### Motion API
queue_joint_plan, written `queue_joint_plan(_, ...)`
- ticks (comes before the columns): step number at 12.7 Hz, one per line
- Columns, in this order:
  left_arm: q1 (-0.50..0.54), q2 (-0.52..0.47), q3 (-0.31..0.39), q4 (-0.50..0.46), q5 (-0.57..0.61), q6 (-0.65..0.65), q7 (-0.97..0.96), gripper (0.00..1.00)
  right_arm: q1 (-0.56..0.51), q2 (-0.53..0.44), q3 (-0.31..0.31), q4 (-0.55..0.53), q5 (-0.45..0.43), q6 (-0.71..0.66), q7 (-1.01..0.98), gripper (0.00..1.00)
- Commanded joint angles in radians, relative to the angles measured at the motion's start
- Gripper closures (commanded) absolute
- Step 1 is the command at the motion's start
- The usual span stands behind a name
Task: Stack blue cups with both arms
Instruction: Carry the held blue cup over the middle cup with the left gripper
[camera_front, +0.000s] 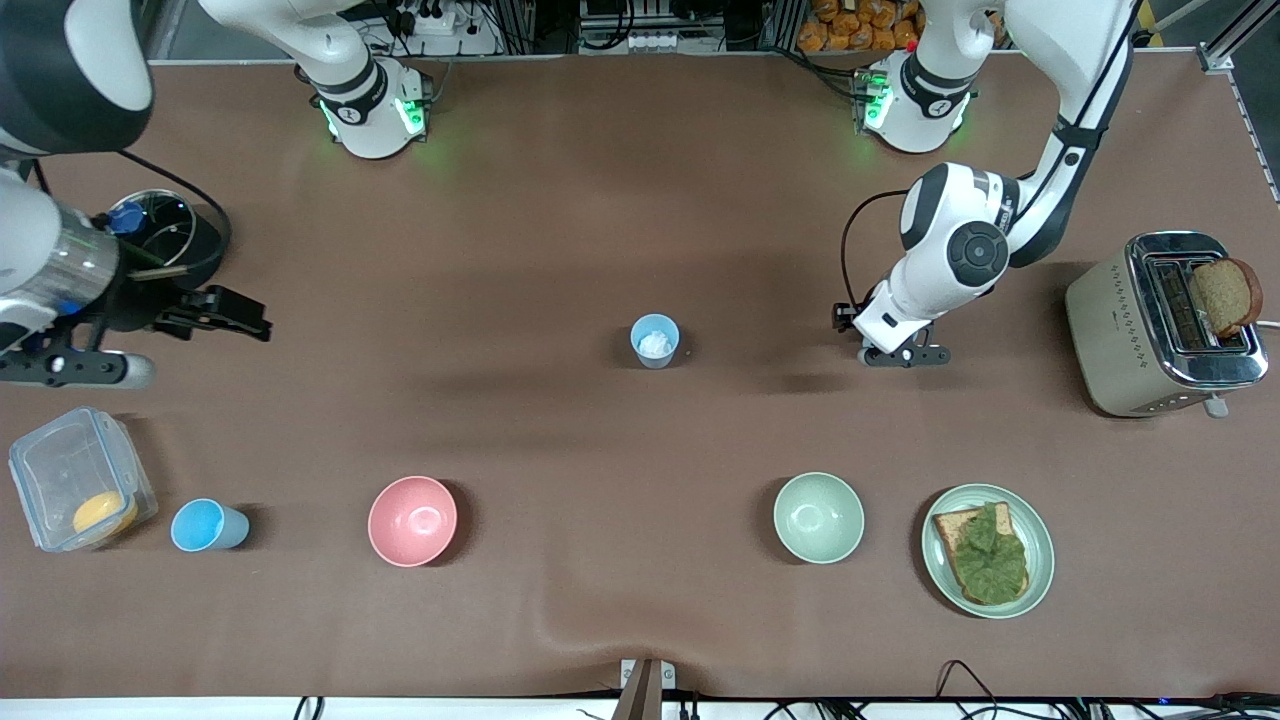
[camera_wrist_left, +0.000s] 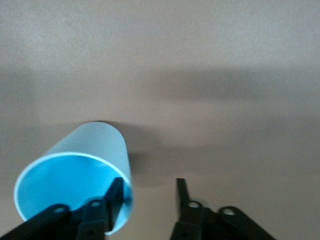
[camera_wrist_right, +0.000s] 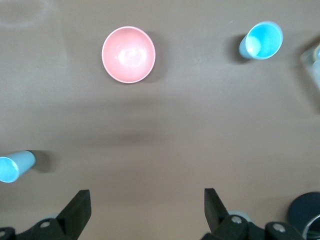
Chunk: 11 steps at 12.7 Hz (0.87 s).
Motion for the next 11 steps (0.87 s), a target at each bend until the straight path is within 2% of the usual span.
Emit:
queue_joint_plan(1, 0.040, -0.028, 0.002, -0.036, -0.001, 0.013, 0.089, 1.00, -0.073, -0.045, 0.030, -0.031, -0.035, 0.023, -0.043, 0.00)
queue_joint_plan(3, 0.058, -0.037, 0.008, -0.040, -0.001, 0.003, 0.097, 1.00, -0.110, -0.089, 0.062, -0.088, -0.050, 0.026, -0.043, 0.00)
queue_joint_plan(5, 0.060, -0.066, 0.006, -0.031, -0.001, -0.002, 0.094, 1.00, -0.184, -0.151, 0.163, -0.158, -0.096, 0.054, -0.041, 0.00)
queue_joint_plan(7, 0.046, -0.106, -0.001, -0.005, -0.015, -0.039, 0.082, 1.00, -0.251, -0.197, 0.240, -0.212, -0.096, 0.059, -0.040, 0.00)
queue_joint_plan(11, -0.029, -0.121, -0.012, 0.152, -0.093, -0.140, 0.068, 1.00, -0.262, -0.183, 0.243, -0.202, -0.098, 0.045, -0.030, 0.00)
